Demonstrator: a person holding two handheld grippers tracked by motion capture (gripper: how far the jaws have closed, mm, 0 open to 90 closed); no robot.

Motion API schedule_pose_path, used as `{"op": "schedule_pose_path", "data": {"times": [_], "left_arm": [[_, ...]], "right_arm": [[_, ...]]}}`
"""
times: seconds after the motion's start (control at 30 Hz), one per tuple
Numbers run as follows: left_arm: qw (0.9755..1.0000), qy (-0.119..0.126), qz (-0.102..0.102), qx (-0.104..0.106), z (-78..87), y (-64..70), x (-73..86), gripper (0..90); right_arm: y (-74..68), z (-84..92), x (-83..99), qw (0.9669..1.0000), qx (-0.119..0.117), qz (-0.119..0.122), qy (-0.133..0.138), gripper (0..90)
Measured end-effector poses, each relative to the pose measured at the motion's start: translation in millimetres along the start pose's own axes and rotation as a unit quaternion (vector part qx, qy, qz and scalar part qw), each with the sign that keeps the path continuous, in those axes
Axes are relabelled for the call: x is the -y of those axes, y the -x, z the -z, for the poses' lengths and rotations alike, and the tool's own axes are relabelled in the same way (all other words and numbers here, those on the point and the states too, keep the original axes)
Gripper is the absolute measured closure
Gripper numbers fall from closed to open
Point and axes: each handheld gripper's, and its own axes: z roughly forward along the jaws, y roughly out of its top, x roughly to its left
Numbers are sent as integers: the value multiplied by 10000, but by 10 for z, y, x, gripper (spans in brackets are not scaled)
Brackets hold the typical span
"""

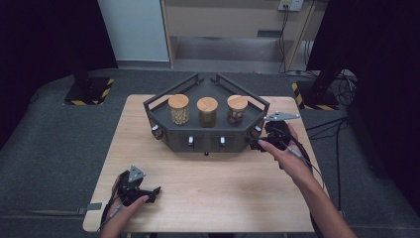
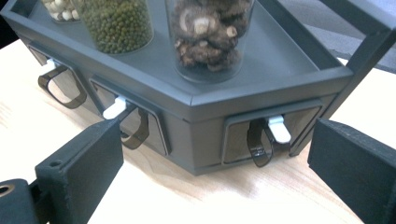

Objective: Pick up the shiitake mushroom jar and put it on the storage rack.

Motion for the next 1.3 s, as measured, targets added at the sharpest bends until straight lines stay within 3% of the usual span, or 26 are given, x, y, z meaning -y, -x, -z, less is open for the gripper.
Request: {"op": "schedule_pose_path", "data": {"times": [1.3], "left_arm": [[10000, 16, 26, -10, -2, 8, 5, 0]], "right_arm": [[-167, 8, 671, 9995, -120, -38, -305, 34]]}}
